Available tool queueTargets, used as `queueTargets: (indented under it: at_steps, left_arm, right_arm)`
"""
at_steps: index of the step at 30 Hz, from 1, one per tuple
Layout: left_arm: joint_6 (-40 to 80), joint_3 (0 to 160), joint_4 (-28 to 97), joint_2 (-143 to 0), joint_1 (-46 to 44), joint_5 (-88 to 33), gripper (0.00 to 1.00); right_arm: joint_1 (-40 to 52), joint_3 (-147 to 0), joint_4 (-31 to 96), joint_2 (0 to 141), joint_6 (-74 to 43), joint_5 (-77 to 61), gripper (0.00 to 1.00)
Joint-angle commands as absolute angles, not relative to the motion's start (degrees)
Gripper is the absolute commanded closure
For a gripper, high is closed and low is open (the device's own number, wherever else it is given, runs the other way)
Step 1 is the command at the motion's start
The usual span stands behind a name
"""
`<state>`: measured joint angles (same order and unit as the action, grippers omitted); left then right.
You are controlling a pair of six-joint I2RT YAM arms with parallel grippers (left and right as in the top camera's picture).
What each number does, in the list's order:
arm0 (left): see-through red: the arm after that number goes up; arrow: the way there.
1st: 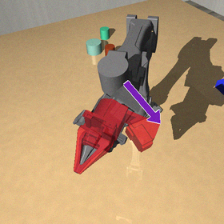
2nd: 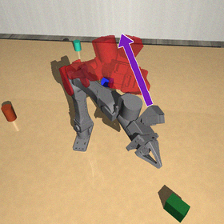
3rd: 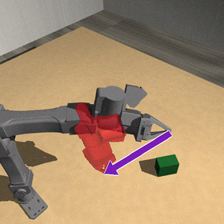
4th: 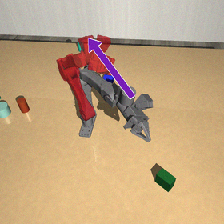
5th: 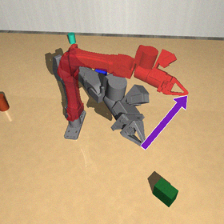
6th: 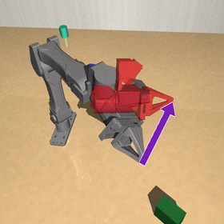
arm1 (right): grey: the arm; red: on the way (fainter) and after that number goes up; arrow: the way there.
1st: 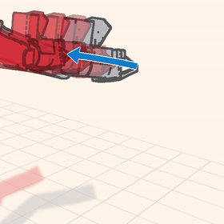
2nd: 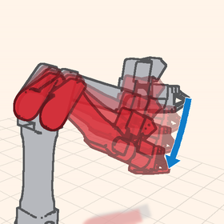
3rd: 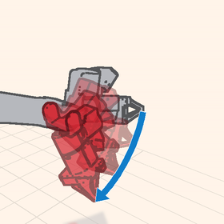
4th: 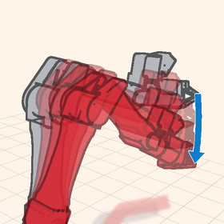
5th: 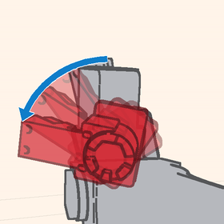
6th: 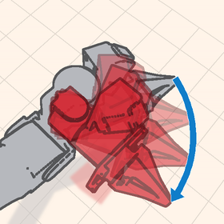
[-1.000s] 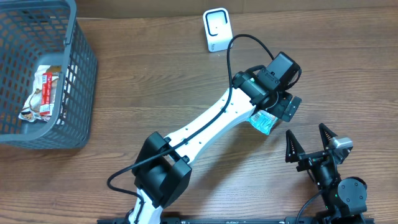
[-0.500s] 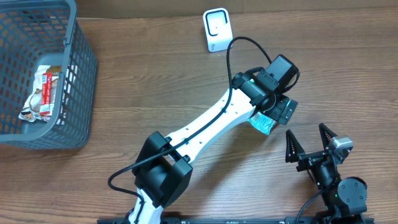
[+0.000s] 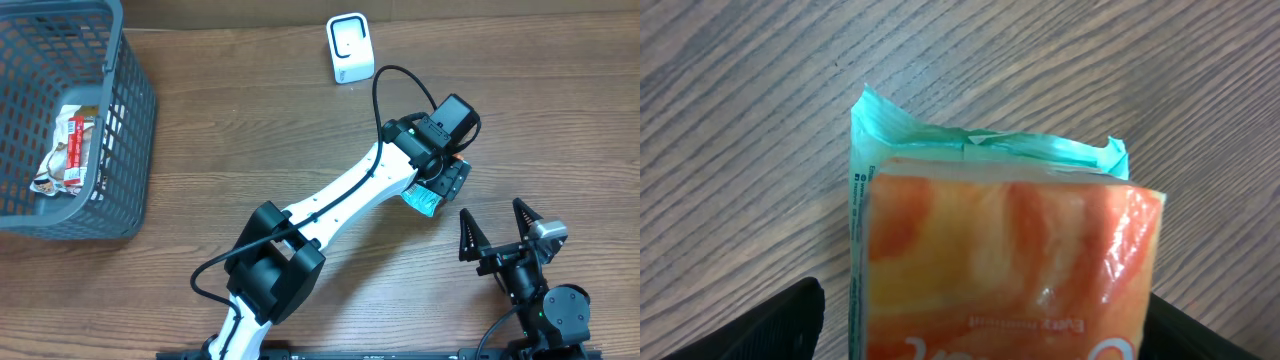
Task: Scan the item barcode
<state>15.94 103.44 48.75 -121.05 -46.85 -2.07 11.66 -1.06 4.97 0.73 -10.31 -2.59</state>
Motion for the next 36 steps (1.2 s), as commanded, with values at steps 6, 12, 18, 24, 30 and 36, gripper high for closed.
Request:
queueTargets:
  at_steps: [6, 12, 18, 24, 30, 36]
  left_arm:
    - [15.4, 103.2, 49.3, -121.4, -46.9, -1.5, 0.21]
    - [15.4, 104.0, 49.1, -121.3, -46.4, -1.5, 0.19]
    - [15.4, 104.7, 49.8, -119.8, -45.4, -1.6, 0.18]
    - [15.4, 104.7, 50.6, -119.6, -45.5, -3.0, 0.22]
    - [15.4, 104.6, 51.6, -119.7, -45.6, -3.9, 0.17]
    - [15.4, 104.5, 51.6, -119.7, -45.8, -4.1, 0.3]
  right_arm:
    - [11.5, -0.4, 4.6, 0.2, -10.3, -2.5, 0.0]
    - [11.5, -0.4, 4.6, 0.2, -10.3, -2.5, 0.0]
    - [11.5, -0.4, 4.6, 0.2, -10.3, -2.5, 0.0]
    - [11.5, -0.4, 4.6, 0.2, -10.3, -2.5, 0.0]
    - [11.5, -0.4, 4.6, 0.2, -10.3, -2.5, 0.0]
    - [11.5, -0.4, 4.6, 0.2, -10.3, -2.5, 0.0]
